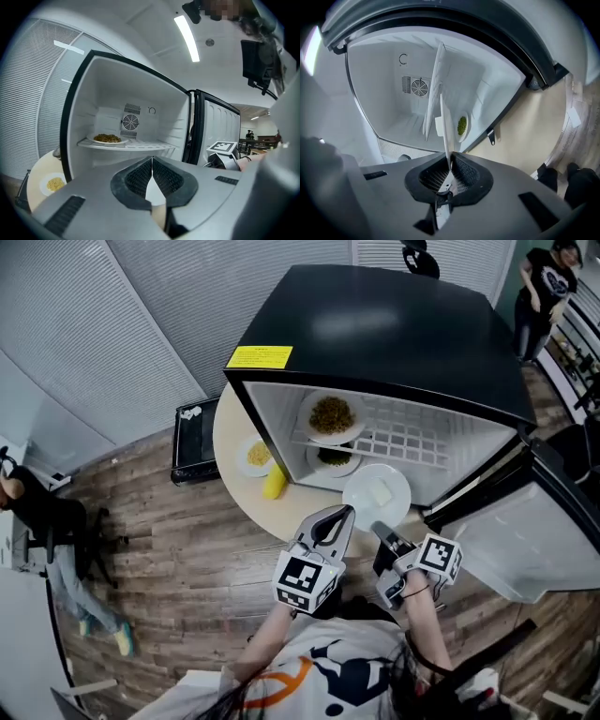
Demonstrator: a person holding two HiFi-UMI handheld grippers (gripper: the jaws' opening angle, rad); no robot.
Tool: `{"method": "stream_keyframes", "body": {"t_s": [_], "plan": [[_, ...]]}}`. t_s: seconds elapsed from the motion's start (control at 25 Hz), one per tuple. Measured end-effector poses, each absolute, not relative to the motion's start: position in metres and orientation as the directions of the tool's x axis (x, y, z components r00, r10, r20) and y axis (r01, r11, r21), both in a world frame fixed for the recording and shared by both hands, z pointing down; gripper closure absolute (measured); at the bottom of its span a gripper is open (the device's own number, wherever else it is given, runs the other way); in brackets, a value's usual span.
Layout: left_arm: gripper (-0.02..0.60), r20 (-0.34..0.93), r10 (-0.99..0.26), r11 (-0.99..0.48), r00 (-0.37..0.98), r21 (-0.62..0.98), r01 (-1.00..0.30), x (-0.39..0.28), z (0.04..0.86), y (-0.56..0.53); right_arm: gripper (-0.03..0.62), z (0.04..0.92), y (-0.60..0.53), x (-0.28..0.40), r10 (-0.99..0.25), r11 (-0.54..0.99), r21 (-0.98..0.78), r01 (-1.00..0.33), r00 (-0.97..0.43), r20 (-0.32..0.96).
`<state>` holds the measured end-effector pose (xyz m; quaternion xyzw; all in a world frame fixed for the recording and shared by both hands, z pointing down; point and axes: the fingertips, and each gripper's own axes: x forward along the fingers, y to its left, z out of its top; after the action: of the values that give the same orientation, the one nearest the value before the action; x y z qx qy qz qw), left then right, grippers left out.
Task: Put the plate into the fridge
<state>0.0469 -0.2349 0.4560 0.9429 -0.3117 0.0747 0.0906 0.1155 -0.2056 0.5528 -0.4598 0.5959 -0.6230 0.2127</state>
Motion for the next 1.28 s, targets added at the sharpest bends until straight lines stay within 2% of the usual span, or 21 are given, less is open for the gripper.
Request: {"method": "stream_keyframes", "body": {"t_s": [0.28, 0.64, 1.0, 1.28], "plan": [[0.569, 0.184, -0.437, -0.869, 0.881, 0.166, -0.466, 0.063, 0.458, -0.269, 0.568, 0.572, -0.234, 0.131, -0.856, -0.295, -0.92, -0.256, -0.356, 0.374], [0.568, 0.187, -0.287, -0.931, 0.939, 0.175, -0.32, 0.083, 0.465, -0.285, 0.568, 0.609, -0.26, 0.156, -0.873, -0.405, -0.9, -0.16, -0.224, 0.432], [0.568, 0.19, -0.242, -0.944, 0.951, 0.182, -0.276, 0.082, 0.465, -0.3, 0.568, 0.626, -0.289, 0.177, -0.888, -0.438, -0.896, -0.076, -0.119, 0.444], [0.569, 0.191, -0.241, -0.943, 0.952, 0.186, -0.276, 0.083, 0.472, -0.308, 0.568, 0.631, -0.315, 0.195, -0.895, -0.442, -0.894, -0.072, -0.041, 0.445]]}}
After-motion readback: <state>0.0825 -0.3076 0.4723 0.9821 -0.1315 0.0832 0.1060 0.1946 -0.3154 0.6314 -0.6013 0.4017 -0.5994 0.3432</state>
